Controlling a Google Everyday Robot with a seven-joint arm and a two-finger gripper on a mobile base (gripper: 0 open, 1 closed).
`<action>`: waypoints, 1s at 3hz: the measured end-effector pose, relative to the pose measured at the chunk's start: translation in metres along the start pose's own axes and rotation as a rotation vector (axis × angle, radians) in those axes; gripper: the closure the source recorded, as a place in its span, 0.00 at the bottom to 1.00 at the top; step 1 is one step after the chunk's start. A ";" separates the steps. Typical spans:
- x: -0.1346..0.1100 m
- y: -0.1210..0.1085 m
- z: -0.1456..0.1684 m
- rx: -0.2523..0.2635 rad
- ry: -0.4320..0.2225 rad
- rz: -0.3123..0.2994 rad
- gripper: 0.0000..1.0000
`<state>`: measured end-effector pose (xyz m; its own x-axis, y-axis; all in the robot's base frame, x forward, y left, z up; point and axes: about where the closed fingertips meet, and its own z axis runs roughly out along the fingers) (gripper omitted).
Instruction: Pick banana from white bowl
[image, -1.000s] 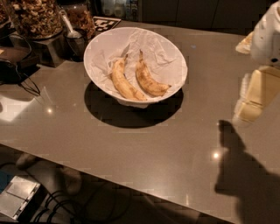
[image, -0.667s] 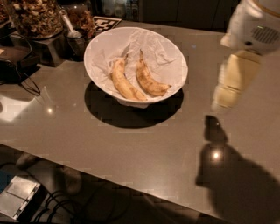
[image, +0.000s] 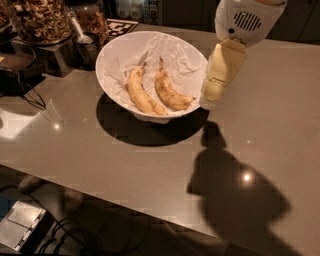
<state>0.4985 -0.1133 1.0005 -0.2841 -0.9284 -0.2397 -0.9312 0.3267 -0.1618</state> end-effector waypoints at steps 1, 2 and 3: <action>-0.014 -0.015 0.011 0.021 0.006 0.057 0.00; -0.036 -0.038 0.023 0.031 0.029 0.209 0.00; -0.053 -0.052 0.030 0.016 0.021 0.293 0.00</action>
Offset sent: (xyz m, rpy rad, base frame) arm 0.0722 0.0385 -0.0100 -0.0051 0.1174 -0.4423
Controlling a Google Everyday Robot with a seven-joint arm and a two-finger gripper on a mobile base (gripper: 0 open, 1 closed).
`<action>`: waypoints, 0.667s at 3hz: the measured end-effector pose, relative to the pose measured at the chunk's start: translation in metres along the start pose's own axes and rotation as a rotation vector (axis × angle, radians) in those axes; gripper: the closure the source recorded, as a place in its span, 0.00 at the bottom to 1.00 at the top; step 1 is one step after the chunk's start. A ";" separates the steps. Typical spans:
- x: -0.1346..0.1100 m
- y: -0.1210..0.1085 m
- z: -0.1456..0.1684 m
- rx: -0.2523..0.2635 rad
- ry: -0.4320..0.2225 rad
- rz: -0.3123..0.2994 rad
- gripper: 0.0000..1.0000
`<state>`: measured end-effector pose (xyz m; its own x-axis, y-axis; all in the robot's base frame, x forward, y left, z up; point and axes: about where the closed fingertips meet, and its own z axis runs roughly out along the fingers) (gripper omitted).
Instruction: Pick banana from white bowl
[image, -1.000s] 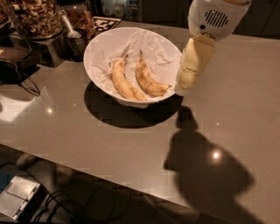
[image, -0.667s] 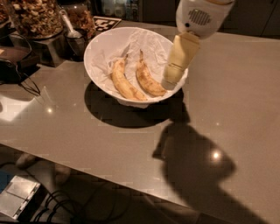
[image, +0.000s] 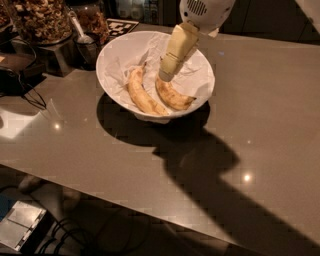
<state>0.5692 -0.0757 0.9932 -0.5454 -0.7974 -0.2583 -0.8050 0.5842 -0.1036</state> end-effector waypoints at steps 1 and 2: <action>-0.008 -0.002 0.006 0.001 -0.031 0.000 0.00; -0.026 -0.007 0.026 -0.024 -0.036 0.022 0.00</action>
Offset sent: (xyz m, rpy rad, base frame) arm 0.0396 0.0331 -0.0400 0.0500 0.0839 -0.0387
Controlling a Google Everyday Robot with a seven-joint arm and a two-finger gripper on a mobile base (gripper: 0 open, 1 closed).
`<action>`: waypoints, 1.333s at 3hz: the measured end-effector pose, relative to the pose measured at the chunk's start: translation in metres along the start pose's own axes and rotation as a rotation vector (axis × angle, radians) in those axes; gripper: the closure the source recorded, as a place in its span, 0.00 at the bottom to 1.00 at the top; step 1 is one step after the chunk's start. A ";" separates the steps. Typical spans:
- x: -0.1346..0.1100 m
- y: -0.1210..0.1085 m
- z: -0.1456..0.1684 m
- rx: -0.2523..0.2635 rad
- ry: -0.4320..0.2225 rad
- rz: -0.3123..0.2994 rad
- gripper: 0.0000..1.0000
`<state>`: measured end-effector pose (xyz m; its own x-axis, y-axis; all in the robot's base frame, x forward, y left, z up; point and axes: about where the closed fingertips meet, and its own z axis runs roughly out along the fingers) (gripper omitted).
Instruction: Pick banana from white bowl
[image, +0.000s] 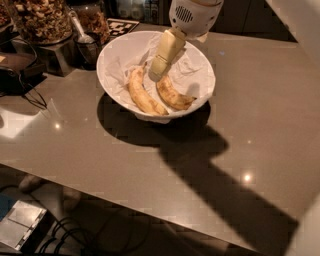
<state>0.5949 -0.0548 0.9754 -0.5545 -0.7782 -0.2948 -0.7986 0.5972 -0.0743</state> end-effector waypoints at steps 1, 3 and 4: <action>-0.009 -0.007 0.020 -0.035 0.017 0.039 0.02; -0.002 -0.022 0.052 -0.091 0.049 0.134 0.14; 0.000 -0.024 0.061 -0.103 0.060 0.146 0.21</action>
Offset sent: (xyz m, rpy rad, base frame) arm 0.0246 -0.0143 -0.0540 0.0158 0.2057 -0.1321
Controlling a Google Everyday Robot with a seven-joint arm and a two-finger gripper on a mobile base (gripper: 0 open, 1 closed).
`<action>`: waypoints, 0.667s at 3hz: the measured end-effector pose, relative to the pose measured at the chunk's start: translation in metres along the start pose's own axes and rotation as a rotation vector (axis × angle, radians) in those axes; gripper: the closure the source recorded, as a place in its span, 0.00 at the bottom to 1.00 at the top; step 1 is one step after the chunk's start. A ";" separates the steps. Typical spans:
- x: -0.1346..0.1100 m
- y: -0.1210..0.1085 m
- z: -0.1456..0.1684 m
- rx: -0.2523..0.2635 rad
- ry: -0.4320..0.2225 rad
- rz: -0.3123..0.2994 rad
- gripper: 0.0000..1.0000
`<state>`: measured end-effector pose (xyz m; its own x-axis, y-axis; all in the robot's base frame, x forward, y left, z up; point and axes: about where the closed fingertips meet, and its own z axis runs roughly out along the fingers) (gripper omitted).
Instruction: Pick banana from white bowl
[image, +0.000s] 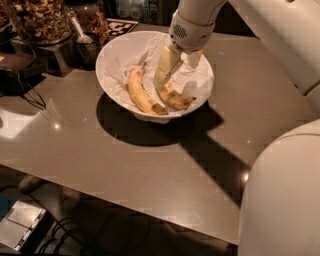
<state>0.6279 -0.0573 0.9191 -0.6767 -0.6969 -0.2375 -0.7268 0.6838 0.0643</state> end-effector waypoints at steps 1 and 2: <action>-0.002 -0.003 0.006 -0.003 0.010 0.002 0.24; -0.007 -0.002 0.014 0.012 0.032 -0.019 0.28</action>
Offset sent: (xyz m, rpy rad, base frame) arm -0.0028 0.0037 -0.0168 -0.1013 0.0632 0.0477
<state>0.6362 -0.0506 0.9068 -0.6666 -0.7160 -0.2074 -0.7381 0.6730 0.0489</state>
